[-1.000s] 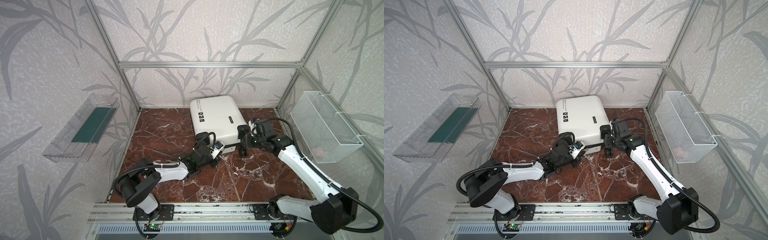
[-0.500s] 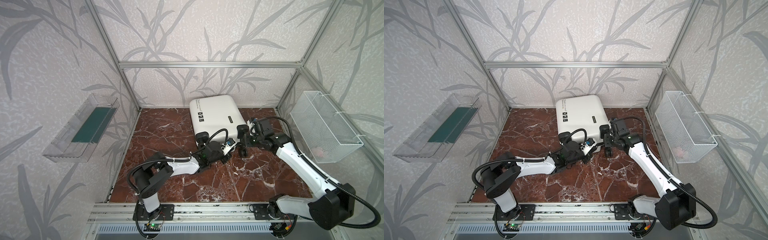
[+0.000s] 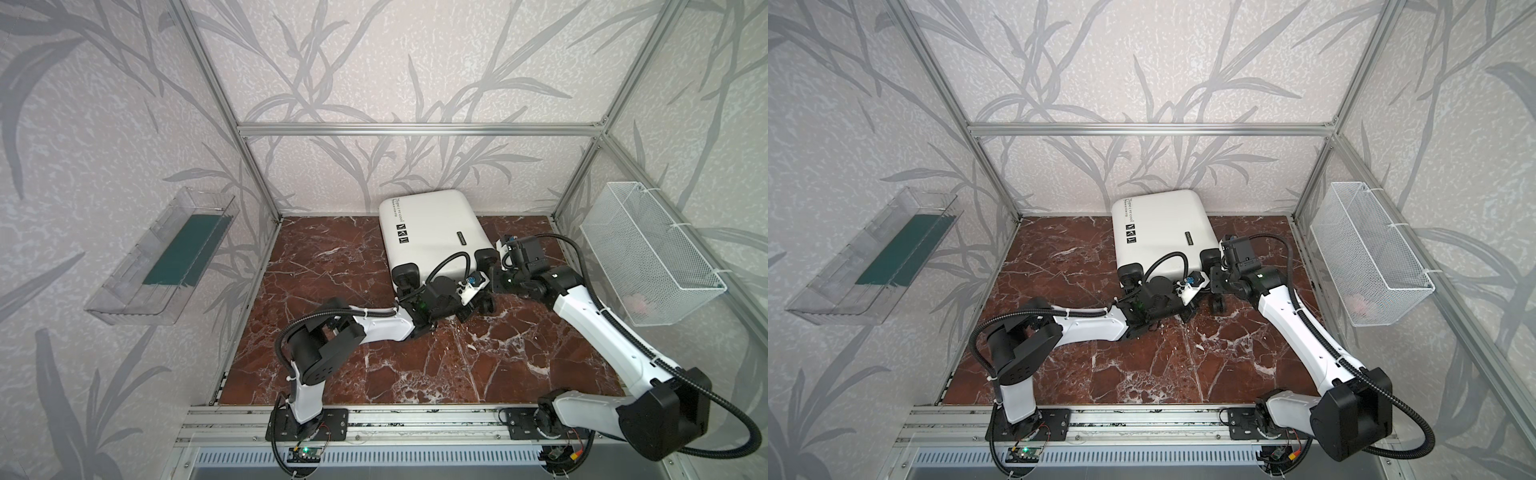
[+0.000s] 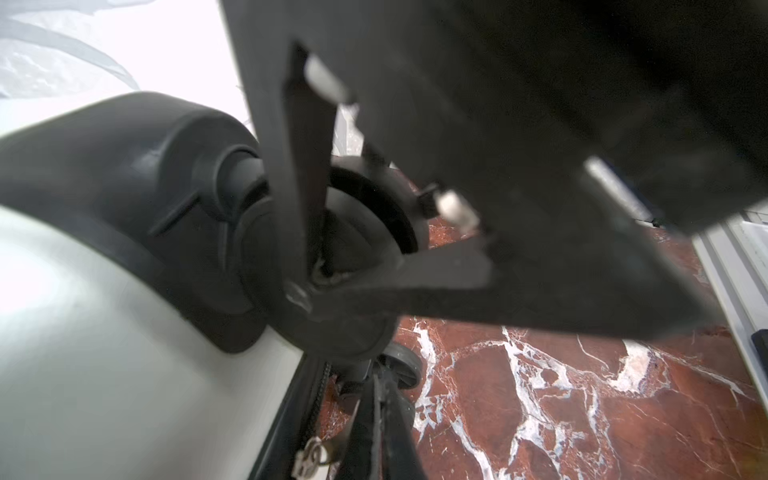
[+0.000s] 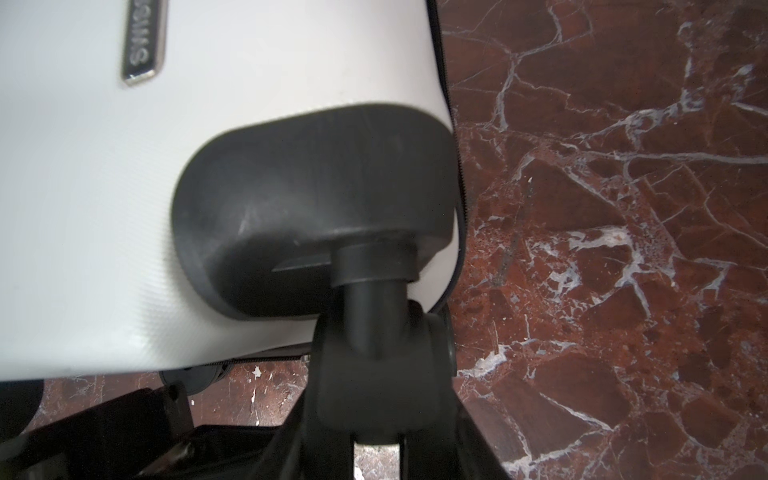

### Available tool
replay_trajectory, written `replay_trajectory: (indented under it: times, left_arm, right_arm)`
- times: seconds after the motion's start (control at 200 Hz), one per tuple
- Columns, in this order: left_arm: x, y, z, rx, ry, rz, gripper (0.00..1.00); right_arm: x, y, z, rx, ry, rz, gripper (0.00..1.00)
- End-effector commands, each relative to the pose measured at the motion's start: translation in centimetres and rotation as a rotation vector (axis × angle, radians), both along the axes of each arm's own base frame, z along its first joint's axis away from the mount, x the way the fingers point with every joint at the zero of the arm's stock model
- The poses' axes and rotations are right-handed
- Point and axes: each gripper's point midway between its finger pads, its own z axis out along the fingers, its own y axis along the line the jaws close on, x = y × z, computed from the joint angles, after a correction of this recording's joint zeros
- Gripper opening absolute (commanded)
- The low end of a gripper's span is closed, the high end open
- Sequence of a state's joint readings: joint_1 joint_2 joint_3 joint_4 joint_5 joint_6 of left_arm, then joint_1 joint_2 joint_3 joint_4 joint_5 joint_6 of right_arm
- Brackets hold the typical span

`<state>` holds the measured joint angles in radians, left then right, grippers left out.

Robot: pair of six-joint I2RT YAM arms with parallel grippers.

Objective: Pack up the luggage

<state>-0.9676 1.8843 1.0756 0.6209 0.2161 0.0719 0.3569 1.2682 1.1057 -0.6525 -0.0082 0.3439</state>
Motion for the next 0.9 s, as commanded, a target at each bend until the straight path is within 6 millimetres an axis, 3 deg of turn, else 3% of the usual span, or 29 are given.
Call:
replay_trajectory:
  times: [0.0, 0.155, 0.276, 0.351, 0.511, 0.631, 0.742, 0.802, 0.897]
  left_arm:
    - [-4.6, -2.3, 0.5, -0.018, -0.015, -0.170, 0.00]
    - [-5.1, 0.1, 2.3, -0.043, -0.030, -0.122, 0.03]
    - [-5.4, 2.4, 4.3, -0.073, -0.050, -0.058, 0.30]
    - [-5.3, 3.9, 5.8, -0.098, -0.070, -0.009, 0.45]
    - [-5.1, 7.4, 9.2, -0.128, -0.134, 0.098, 0.67]
    - [-4.4, 10.2, 11.2, -0.111, -0.184, 0.197, 0.77]
    - [-3.0, 12.8, 13.1, -0.107, -0.205, 0.285, 0.84]
    - [-1.9, 14.3, 14.1, -0.111, -0.196, 0.340, 0.99]
    - [0.8, 17.4, 15.1, -0.142, -0.139, 0.466, 0.99]
  right_arm:
    - [0.9, 2.7, 2.1, 0.111, -0.069, 0.041, 0.00]
    - [1.2, 2.2, 2.5, 0.113, -0.072, 0.029, 0.26]
    - [1.5, 1.7, 3.6, 0.150, -0.080, 0.023, 0.59]
    - [1.7, 1.2, 4.9, 0.185, -0.097, 0.017, 0.70]
    - [2.6, -1.0, 7.8, 0.228, -0.149, -0.031, 0.76]
    - [3.8, -3.5, 8.4, 0.248, -0.159, -0.105, 0.76]
    - [5.4, -6.1, 7.5, 0.262, -0.143, -0.189, 0.76]
    - [6.4, -7.5, 6.4, 0.270, -0.123, -0.236, 0.76]
    - [8.0, -9.0, 4.6, 0.274, -0.092, -0.285, 0.76]
